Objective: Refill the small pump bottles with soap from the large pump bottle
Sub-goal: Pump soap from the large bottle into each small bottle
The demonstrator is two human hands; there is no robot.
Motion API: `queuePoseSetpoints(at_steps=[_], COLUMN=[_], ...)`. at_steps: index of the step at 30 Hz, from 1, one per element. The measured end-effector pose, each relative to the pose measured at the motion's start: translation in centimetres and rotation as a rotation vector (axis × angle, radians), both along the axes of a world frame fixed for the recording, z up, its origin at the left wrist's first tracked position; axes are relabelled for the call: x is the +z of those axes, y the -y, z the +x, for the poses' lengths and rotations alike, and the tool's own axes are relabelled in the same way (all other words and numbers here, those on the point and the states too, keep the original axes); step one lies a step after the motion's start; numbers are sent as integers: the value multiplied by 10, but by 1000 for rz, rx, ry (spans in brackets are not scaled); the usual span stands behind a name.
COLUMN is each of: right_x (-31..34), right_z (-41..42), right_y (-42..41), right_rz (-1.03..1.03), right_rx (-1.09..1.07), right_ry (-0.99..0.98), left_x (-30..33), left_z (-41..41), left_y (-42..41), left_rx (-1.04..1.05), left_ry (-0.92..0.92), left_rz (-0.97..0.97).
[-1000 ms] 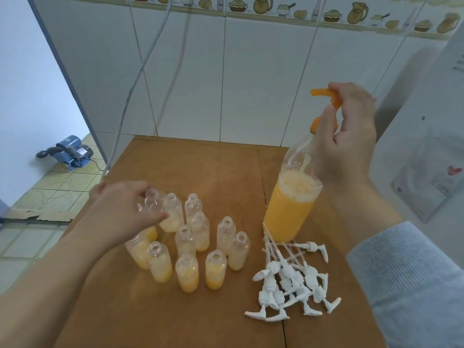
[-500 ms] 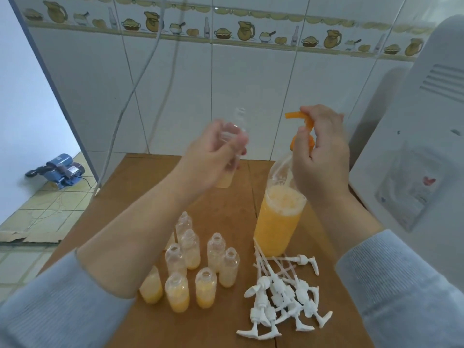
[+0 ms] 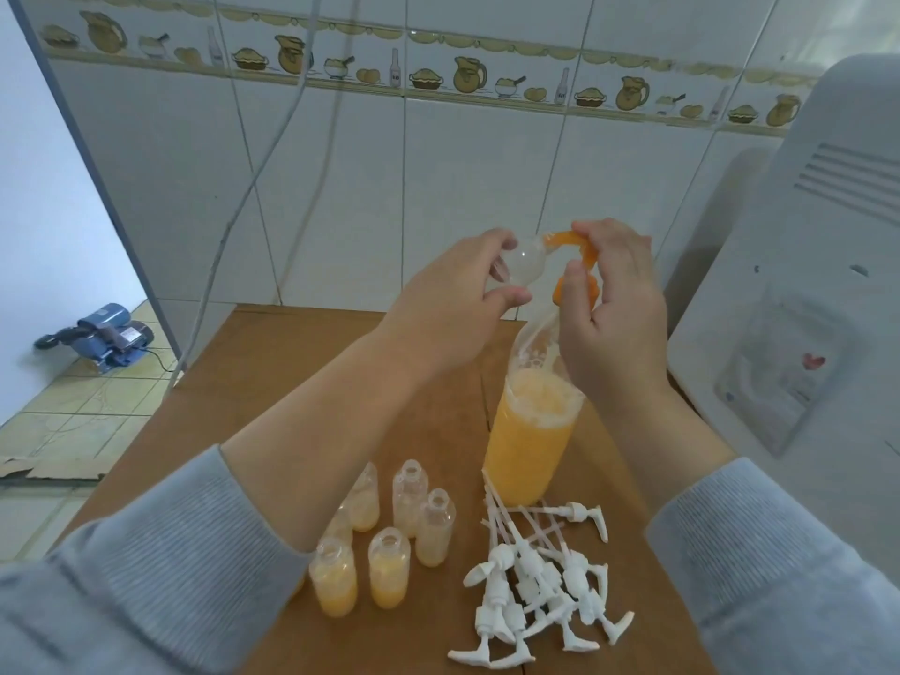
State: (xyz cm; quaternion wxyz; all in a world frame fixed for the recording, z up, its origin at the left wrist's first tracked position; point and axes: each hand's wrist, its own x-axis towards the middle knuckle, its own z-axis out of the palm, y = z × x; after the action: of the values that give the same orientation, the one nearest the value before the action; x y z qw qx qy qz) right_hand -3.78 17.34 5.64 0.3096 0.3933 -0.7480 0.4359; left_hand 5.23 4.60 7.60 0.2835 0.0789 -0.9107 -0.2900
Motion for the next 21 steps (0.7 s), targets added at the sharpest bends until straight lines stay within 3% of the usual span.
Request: queuePoseSetpoints(at_steps=[6,15,21], right_x=[-1,-11,-4], right_z=[-3,-6,-4], right_y=[4,5,-3], right_rz=[-62,-73,-116], right_rx=[31,55,49], right_ry=[-31,-25,-64], left_x=[15,13,20], left_z=[0,1,0], left_y=[-1,-2,-5], left_rx=[70,69,65], left_ry=[13,96,27], left_rz=[-239,-279,-302])
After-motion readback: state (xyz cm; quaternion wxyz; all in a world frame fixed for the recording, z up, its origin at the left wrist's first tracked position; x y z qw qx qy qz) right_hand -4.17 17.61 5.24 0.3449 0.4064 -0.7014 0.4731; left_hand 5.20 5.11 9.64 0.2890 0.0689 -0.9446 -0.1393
